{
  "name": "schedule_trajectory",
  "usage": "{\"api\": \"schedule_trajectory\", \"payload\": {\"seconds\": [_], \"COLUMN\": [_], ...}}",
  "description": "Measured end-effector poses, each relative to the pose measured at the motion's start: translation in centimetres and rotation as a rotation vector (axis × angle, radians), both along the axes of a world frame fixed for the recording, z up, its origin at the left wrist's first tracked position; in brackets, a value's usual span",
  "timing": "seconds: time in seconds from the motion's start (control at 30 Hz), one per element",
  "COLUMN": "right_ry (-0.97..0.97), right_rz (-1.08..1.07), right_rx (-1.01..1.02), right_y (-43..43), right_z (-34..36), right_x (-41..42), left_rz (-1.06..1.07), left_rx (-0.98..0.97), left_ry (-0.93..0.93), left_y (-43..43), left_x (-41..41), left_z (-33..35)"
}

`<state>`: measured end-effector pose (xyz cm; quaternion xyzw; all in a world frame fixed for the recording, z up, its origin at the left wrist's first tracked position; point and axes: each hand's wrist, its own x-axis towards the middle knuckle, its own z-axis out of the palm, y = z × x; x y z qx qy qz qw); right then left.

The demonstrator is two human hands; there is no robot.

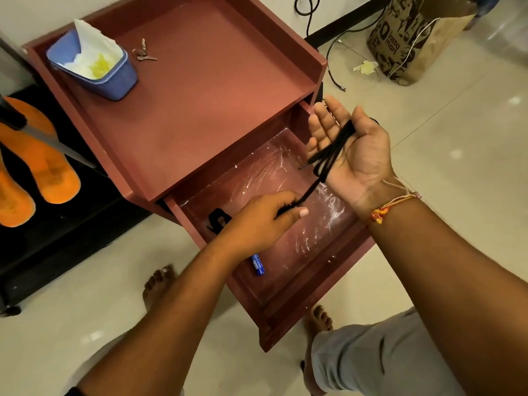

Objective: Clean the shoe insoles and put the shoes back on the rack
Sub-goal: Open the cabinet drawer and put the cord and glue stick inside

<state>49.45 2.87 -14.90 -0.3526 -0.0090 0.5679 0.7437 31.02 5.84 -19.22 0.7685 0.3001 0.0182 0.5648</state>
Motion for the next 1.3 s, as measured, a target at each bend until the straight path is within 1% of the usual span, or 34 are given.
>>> {"api": "schedule_trajectory", "payload": {"seconds": [0.1, 0.2, 0.27, 0.33, 0.37, 0.4, 0.43, 0.5, 0.57, 0.6, 0.67, 0.73, 0.77, 0.8, 0.83, 0.9, 0.97, 1.0, 1.07, 1.13, 1.17, 1.23, 1.27, 1.3], "right_ry": [-0.255, -0.582, -0.826, -1.073, -1.175, -1.220, -1.193, -1.016, -0.753, -0.604, -0.283, 0.028, 0.134, 0.188, 0.203, 0.195, 0.120, 0.032, -0.275, -0.603, -0.709, -0.870, -0.923, -0.931], "right_rz": [-0.069, -0.023, 0.100, 0.296, 0.409, 0.525, 0.646, 0.926, 1.158, 1.200, 1.143, 0.967, 0.857, 0.731, 0.593, 0.323, 0.122, 0.064, 0.038, 0.122, 0.202, 0.415, 0.531, 0.645], "right_rx": [-0.126, -0.265, -0.372, -0.457, -0.485, -0.508, -0.526, -0.531, -0.446, -0.380, -0.225, -0.023, 0.067, 0.130, 0.163, 0.160, 0.054, -0.040, -0.293, -0.492, -0.539, -0.561, -0.557, -0.550], "right_y": [0.2, 0.3, 0.3, 0.0, -0.2, -0.4, -0.5, -0.6, -0.9, -1.0, -1.0, -0.8, -0.7, -0.5, -0.4, -0.2, 0.0, 0.1, 0.2, 0.2, 0.1, -0.3, -0.5, -0.6], "right_z": [-0.2, -0.4, -0.9, -1.3, -1.5, -1.4, -1.2, -0.5, 0.3, 0.5, 0.9, 0.8, 0.6, 0.4, 0.2, 0.0, -0.1, -0.3, -1.0, -1.5, -1.6, -1.3, -1.0, -0.8], "right_x": [-0.1, -0.3, -0.5, -1.0, -1.2, -1.4, -1.7, -2.1, -2.1, -2.0, -1.5, -0.9, -0.7, -0.5, -0.4, -0.3, -0.2, -0.1, 0.1, 0.0, -0.2, -1.0, -1.5, -2.0], "left_rz": [0.000, 0.051, 0.104, 0.174, 0.216, 0.261, 0.306, 0.396, 0.448, 0.454, 0.448, 0.423, 0.397, 0.354, 0.292, 0.142, 0.025, -0.010, -0.033, -0.003, 0.030, 0.118, 0.169, 0.224], "left_rx": [0.002, 0.002, -0.039, -0.076, -0.069, -0.044, -0.017, 0.034, 0.036, 0.026, -0.002, -0.007, -0.008, -0.009, -0.009, -0.003, 0.031, 0.071, 0.167, 0.232, 0.247, 0.252, 0.231, 0.192], "left_ry": [-0.035, -0.105, -0.173, -0.238, -0.266, -0.287, -0.299, -0.305, -0.298, -0.293, -0.284, -0.250, -0.216, -0.175, -0.132, -0.036, 0.032, 0.032, -0.035, -0.105, -0.140, -0.217, -0.254, -0.287], "left_y": [0.0, 0.2, 0.5, 0.8, 1.0, 1.2, 1.4, 1.8, 1.8, 1.8, 1.5, 1.3, 1.2, 1.2, 1.0, 0.8, 0.3, 0.1, -0.1, -0.1, 0.0, 0.2, 0.3, 0.4], "left_x": [-0.1, -0.1, -0.1, -0.1, -0.2, -0.3, -0.4, -0.4, -0.4, -0.4, -0.2, -0.1, 0.0, 0.1, 0.2, 0.1, 0.1, 0.1, 0.1, 0.2, 0.2, 0.1, 0.1, 0.0], "left_z": [0.4, 1.0, 1.5, 2.0, 2.1, 2.2, 2.1, 1.9, 1.6, 1.4, 1.0, 0.6, 0.4, 0.3, 0.2, 0.1, 0.4, 0.5, 0.9, 1.6, 1.8, 2.2, 2.5, 2.6]}}
